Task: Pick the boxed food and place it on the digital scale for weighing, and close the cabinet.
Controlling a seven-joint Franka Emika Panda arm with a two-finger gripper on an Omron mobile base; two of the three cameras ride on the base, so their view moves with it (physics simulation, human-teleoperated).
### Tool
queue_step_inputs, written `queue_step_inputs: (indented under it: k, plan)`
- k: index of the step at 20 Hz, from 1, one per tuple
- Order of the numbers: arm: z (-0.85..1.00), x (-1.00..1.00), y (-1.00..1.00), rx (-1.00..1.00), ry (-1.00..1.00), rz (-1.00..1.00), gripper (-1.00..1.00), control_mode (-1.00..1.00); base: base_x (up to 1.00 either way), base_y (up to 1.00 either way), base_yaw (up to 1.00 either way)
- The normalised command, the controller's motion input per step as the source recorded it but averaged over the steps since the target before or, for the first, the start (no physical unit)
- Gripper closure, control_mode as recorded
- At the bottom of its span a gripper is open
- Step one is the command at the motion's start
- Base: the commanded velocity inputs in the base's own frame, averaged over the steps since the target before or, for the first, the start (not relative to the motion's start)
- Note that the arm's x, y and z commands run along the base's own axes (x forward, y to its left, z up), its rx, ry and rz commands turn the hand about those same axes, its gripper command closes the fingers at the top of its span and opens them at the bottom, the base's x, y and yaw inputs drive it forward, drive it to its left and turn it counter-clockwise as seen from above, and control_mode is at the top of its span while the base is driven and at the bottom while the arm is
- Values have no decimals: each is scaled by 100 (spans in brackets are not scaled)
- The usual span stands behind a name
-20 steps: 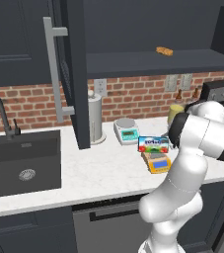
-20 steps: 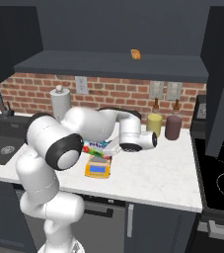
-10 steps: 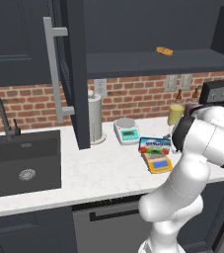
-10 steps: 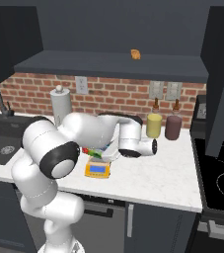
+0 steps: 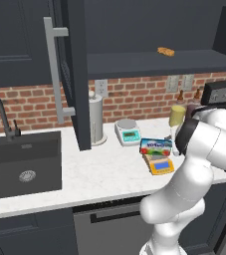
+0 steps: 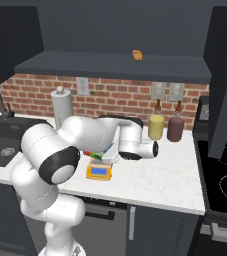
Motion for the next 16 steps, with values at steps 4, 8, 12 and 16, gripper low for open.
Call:
queue_step_inputs:
  k: [4, 8, 12, 16]
  plan:
    - [0, -4, 0, 0, 0, 0, 100, -100, 0, 0, 0]
    - [-3, -16, 0, -1, -6, 0, -100, -100, 0, 0, 0]
    - [-2, -3, 4, -2, -6, 0, -100, -100, 0, 0, 0]
    - [0, 1, 0, 0, 0, 0, -100, -100, 0, 0, 0]
